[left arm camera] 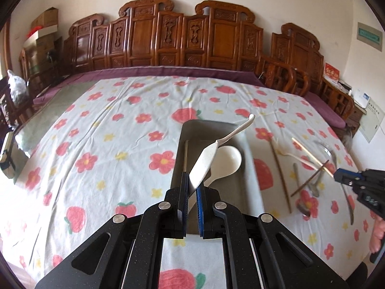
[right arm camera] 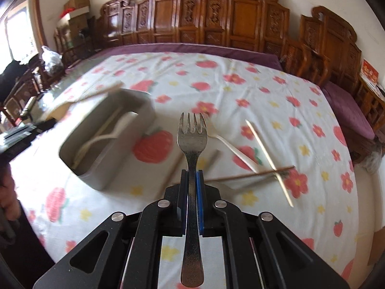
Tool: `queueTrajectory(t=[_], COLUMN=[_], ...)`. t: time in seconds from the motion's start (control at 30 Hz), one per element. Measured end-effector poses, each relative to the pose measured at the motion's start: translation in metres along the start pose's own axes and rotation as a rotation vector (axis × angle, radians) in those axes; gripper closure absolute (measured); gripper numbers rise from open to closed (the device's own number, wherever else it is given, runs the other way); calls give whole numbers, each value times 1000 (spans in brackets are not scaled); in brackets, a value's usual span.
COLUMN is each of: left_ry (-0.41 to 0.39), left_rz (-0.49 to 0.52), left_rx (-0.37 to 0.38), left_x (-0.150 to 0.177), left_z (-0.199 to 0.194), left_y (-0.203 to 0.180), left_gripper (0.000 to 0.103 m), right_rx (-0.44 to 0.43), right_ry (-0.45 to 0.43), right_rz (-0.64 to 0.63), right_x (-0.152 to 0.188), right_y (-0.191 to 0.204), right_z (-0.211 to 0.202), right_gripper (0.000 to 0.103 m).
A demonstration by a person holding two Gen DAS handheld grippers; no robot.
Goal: Organize utensils
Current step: 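Lower the white spoon into the tray and open the left tool while the right tool carries the fork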
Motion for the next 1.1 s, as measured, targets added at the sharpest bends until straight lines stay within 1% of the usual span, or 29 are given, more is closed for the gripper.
queueTrajectory(t=[0.13, 0.3, 0.53, 0.63, 0.67, 0.7, 0.73, 0.83, 0.97, 1.1], left_ry=[18, 33, 33, 51, 60, 59, 59, 44, 22, -2], left_rz=[-11, -27, -19, -20, -21, -27, -28, -17, -18, -11], left_rx=[-5, 2, -11, -5, 8, 29, 34, 52, 69, 57], left_x=[4, 6, 1, 0, 0, 0, -1, -7, -12, -20], left_z=[8, 16, 20, 25, 26, 26, 27, 22, 14, 6], left_y=[5, 13, 14, 14, 13, 11, 11, 9, 12, 23], left_gripper=[98, 98, 98, 98, 98, 98, 97, 90, 90, 90], right_rx=[-45, -80, -98, -108, -112, -115, -117, -125, -137, -154], right_ry=[-10, -8, 5, 10, 12, 13, 14, 19, 32, 42], right_rz=[-14, -31, -44, -44, -42, -41, -43, -49, -51, -48], right_x=[-9, -15, -21, -25, -26, -27, -28, -31, -33, -36], right_y=[28, 56, 77, 84, 86, 88, 90, 97, 107, 120], right_z=[-5, -3, 6, 11, 13, 14, 16, 20, 29, 37], right_gripper=[95, 95, 95, 95, 95, 95, 95, 95, 95, 95])
Point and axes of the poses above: each gripper's, at about its wrist camera, not at the fingertips, and z roughly the way its jaws point, y to its left, x to its underside, the point moved 6 cm from there along z, roughly the way its jaws point, and after that the axes turned 10 degrees about z, right-handed, at the moved point
